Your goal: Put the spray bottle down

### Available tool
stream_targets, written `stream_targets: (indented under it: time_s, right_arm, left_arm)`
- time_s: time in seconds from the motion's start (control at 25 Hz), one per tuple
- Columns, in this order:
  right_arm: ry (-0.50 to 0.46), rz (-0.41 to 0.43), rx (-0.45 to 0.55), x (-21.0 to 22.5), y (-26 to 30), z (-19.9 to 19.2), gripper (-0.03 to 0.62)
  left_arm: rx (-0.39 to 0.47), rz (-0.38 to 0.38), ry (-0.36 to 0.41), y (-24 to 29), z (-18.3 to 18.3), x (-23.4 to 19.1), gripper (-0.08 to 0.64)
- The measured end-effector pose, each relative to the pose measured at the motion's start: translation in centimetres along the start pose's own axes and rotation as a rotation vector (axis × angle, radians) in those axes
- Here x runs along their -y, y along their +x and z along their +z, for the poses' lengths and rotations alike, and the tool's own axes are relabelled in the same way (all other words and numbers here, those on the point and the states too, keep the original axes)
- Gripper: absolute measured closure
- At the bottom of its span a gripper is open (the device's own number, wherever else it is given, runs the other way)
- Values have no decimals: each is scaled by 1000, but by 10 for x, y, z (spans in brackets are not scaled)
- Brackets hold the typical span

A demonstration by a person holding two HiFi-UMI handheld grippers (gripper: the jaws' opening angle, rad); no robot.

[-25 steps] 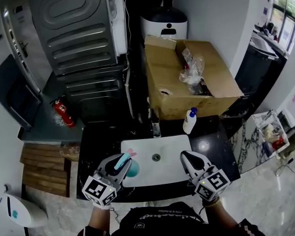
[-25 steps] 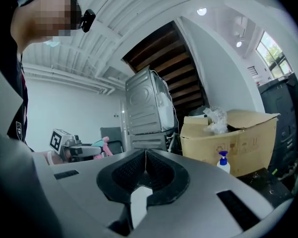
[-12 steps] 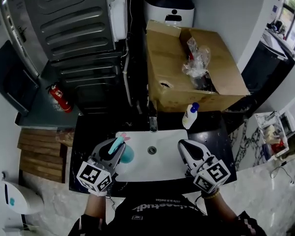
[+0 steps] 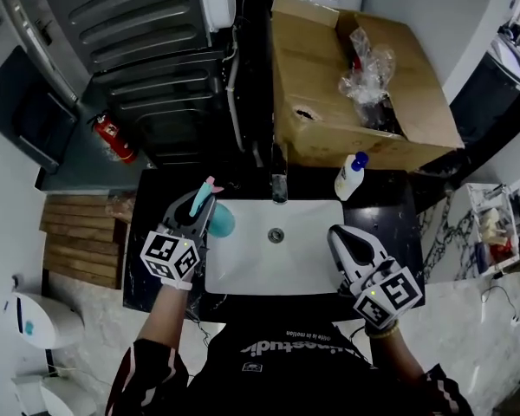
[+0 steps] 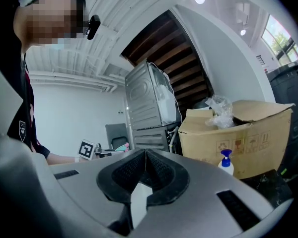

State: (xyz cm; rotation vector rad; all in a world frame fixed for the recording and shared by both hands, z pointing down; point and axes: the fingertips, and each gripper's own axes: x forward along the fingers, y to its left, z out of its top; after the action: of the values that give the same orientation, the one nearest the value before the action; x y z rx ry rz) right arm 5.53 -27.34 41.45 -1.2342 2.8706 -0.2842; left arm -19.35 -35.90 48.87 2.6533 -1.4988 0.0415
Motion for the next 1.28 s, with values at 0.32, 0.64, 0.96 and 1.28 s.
stream_targets:
  time_s: [0.32,0.64,0.96,1.28]
  right_arm:
    - [-1,-41,-43,4,-14,-18,552]
    - [11,-64,-87,0,-26,-34,552]
    - [20,-115,-82,13,-41,-37,552]
    - [11,-99,-67,13,-37,-30,552]
  left_arm:
    - [-19,57,56,54,-28,-49,462]
    - [-35,113,112,109,-45,-67,462]
    - [-35,135,119,127,-57,-67,463]
    - [-57,127,104,117,-61,-71,423]
